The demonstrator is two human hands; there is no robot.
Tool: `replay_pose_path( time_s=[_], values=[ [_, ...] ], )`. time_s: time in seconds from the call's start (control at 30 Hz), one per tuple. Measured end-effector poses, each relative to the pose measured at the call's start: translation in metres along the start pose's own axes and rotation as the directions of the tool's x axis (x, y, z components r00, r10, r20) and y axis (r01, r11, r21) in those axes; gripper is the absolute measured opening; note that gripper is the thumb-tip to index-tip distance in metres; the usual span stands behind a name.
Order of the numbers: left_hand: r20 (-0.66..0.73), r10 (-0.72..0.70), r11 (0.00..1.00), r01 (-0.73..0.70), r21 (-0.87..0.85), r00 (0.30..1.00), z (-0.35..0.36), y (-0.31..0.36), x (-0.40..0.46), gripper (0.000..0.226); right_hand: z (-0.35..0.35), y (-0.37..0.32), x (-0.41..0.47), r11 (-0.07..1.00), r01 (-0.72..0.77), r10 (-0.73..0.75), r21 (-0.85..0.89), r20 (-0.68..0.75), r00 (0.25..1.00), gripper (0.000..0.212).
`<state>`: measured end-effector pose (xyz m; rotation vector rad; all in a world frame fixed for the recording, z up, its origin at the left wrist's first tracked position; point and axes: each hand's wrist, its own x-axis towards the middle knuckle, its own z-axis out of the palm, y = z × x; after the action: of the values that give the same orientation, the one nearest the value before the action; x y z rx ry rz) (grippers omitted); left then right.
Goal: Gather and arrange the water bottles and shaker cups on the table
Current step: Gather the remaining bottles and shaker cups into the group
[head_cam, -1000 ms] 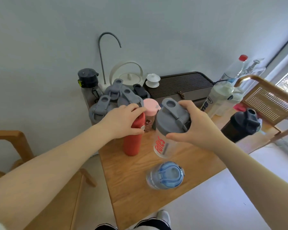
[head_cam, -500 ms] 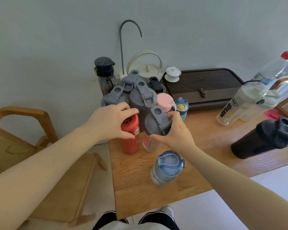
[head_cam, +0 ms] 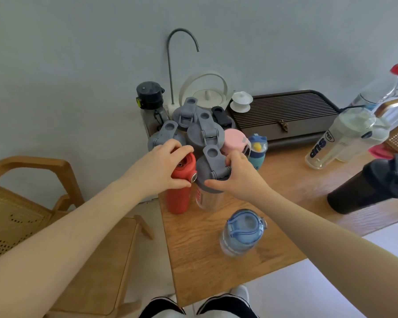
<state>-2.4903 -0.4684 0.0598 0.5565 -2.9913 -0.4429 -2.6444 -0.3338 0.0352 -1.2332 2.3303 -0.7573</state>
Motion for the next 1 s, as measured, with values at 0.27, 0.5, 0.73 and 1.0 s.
replay_pose_path(
  time_s=[0.27, 0.5, 0.73, 1.0],
  values=[
    [-0.016, 0.124, 0.938, -0.112, 0.329, 0.992, -0.006, 0.006, -0.002, 0.079, -0.014, -0.002, -0.009, 0.981, 0.024, -0.035, -0.194, -0.053, 0.998, 0.063],
    [-0.04, 0.172, 0.964, -0.16, 0.212, 0.984, -0.01, 0.054, 0.021, 0.068, -0.056, 0.039, -0.031, 0.977, 0.148, -0.159, -0.157, -0.064, 0.985, 0.044],
    [-0.107, 0.339, 0.939, -0.343, -0.026, 0.935, 0.0, 0.169, 0.086, 0.056, -0.148, 0.119, -0.057, 0.927, 0.153, -0.248, -0.342, -0.254, 0.935, 0.035],
    [0.069, 0.3, 0.945, -0.287, -0.156, 0.951, 0.051, 0.292, 0.17, 0.067, -0.248, 0.254, -0.078, 0.884, -0.183, 0.173, -0.43, -0.064, 0.983, 0.095]
  ],
)
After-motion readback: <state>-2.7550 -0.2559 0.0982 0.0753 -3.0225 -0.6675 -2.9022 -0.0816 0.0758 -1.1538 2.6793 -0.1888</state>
